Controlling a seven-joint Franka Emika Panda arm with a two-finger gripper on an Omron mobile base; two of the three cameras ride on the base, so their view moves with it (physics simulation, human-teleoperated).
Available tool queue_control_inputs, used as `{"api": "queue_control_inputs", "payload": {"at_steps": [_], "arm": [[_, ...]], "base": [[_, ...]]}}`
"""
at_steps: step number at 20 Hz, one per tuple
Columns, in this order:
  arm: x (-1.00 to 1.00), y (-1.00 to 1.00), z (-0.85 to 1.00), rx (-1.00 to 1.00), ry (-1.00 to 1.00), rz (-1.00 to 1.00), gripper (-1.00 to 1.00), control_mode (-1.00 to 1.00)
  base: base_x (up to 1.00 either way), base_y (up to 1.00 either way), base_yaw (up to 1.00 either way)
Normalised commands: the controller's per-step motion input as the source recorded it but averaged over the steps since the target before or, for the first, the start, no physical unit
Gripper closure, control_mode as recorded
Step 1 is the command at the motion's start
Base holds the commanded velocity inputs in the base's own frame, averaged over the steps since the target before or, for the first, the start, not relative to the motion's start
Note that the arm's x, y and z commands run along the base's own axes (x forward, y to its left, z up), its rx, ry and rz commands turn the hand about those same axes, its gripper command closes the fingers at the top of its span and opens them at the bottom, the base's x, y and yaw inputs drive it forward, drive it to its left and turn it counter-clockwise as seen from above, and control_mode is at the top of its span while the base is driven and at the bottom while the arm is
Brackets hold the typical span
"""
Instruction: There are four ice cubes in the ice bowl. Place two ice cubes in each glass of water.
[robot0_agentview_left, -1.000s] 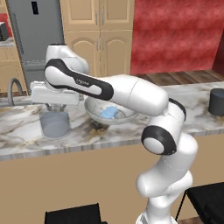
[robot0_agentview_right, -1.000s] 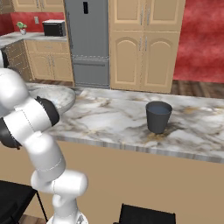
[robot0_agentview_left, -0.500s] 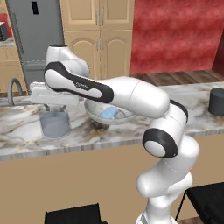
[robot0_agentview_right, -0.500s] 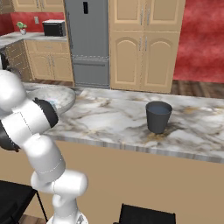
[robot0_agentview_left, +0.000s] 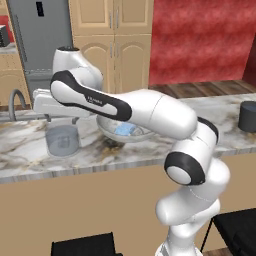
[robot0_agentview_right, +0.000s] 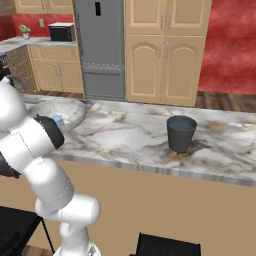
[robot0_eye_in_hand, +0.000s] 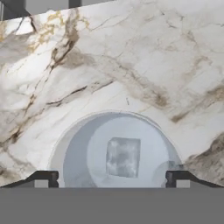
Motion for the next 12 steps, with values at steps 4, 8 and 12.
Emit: {"api": "queue_control_inputs", "payload": {"at_steps": [4,8,12], "arm": [[0.00,0.02,0.05,0.01,-0.03,-0.01,1.00,-1.00],[-0.09,-0.01,0.35,0.08,-0.08,-0.01,1.00,-1.00],[-0.62,-0.52,0.60,0.18,-0.32,-0.02,1.00,-1.00]], "base": [[0.00,0.00,0.00],[0.00,0.00,0.00],[0.00,0.00,0.00]]}}
